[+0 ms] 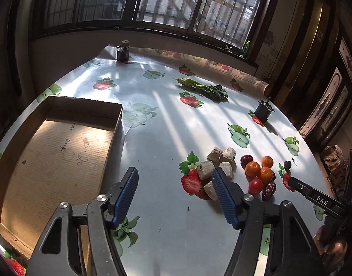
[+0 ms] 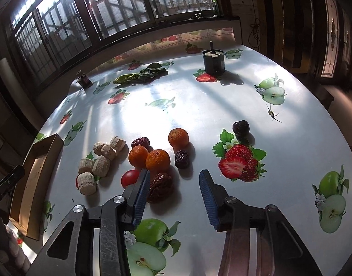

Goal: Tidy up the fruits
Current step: 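Grasp a white pastry with the left gripper while the right gripper grasps a red date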

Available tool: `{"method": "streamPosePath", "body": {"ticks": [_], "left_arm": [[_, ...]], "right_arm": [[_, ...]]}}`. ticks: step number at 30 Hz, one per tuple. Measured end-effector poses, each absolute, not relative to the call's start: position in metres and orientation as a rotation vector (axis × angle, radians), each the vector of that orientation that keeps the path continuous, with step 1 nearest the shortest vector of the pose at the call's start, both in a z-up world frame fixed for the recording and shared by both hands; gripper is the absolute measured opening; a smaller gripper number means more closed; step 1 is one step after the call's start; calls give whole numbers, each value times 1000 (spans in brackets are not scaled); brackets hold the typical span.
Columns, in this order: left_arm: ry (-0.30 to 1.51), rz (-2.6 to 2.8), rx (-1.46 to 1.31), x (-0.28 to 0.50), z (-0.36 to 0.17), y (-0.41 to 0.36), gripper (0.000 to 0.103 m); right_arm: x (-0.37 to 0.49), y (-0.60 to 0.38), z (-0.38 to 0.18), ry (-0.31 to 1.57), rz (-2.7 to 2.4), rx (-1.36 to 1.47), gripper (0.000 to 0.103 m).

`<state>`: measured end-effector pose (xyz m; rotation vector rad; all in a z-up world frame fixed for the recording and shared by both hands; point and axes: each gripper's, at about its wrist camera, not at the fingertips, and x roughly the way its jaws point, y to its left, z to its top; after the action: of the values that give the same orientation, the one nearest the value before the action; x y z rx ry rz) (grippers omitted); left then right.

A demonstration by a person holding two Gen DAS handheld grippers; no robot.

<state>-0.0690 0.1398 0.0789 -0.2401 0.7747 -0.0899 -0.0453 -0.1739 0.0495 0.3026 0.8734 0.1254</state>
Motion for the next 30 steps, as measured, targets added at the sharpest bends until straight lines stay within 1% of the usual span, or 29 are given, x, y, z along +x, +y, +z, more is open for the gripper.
{"method": "streamPosePath", "body": {"ticks": [9,16,21,30], "left_arm": [[840,-138,-214,-55,63,111,66],[855,-191,-216,-50,50,91,66],[899,-210,-238,-37,38,86,66],[955,-245,-188,-17,21,62,65]], "right_arm": [[-40,-167,31,878,203,351,44],[-40,-158,25,853,236,321,44],[-36,-154,14,885,253,342,44],[-35,-151,11,889,254,331,44]]}}
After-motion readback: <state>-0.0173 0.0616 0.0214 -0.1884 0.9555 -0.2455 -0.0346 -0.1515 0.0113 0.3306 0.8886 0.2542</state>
